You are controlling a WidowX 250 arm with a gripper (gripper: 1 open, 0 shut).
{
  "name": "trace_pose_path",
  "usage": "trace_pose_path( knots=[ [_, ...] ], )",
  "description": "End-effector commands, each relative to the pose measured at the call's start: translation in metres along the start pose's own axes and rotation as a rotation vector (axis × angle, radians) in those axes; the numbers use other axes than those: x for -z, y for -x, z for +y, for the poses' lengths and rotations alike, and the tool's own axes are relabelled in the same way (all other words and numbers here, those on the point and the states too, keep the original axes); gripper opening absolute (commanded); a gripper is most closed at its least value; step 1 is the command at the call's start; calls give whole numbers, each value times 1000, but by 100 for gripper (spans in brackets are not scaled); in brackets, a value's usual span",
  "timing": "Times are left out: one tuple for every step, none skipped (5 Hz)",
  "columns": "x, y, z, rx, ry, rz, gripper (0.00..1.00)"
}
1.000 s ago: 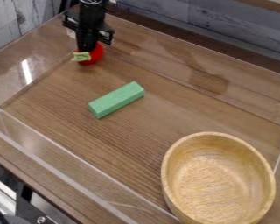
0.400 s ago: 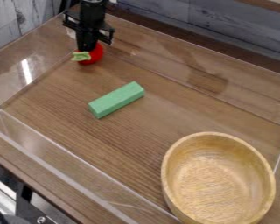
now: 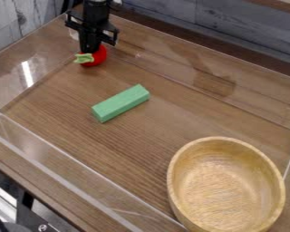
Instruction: Move the red object to the left side of the table
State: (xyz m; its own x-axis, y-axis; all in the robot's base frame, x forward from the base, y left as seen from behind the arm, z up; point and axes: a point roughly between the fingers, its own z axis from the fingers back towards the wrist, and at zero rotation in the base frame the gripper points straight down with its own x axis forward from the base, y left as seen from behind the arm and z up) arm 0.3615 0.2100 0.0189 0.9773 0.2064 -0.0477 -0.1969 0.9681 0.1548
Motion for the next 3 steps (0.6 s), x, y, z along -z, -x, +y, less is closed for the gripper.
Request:
trace_pose_path(
  knots=[
    [15,4,-6,8,10,47,0],
    [14,3,-6,12,10,60,0],
    [13,2,-6,15,11,72,0]
  ],
)
